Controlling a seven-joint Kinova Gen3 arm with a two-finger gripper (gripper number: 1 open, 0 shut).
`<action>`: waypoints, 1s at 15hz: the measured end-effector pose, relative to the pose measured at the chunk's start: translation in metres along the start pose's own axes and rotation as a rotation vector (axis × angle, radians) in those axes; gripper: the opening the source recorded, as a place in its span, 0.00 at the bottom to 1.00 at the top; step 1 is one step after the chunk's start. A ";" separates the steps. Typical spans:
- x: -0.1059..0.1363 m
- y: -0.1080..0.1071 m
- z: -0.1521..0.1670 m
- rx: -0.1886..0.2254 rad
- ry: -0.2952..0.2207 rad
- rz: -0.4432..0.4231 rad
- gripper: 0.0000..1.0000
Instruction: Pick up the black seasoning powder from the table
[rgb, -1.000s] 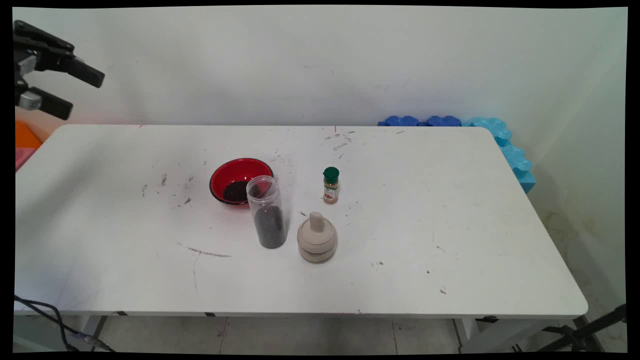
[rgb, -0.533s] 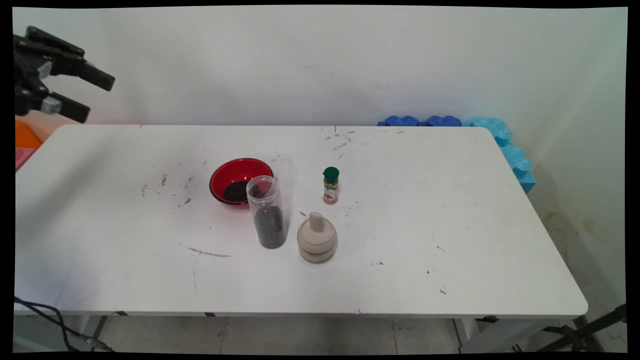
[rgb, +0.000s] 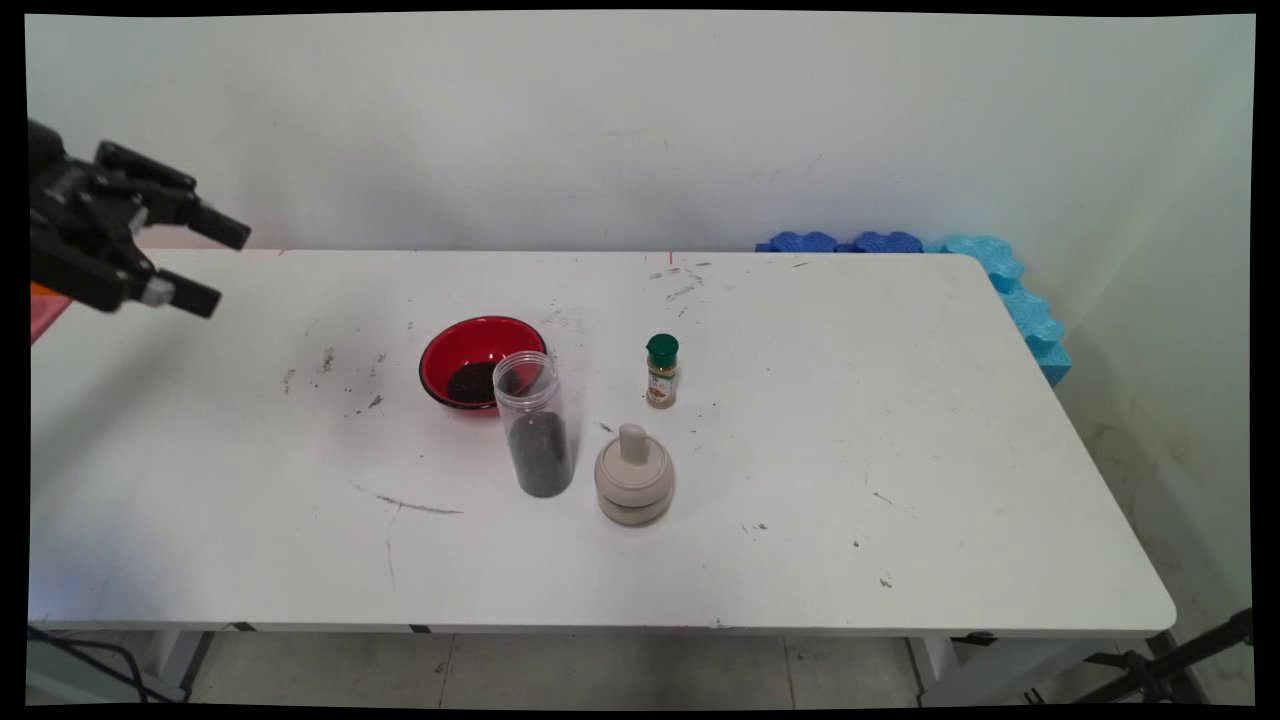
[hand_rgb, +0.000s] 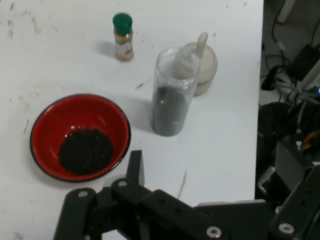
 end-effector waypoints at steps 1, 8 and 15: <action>-0.007 -0.001 0.007 0.004 -0.008 -0.006 1.00; -0.040 -0.003 0.065 0.000 -0.020 -0.014 1.00; -0.040 0.000 0.123 -0.026 0.005 0.015 1.00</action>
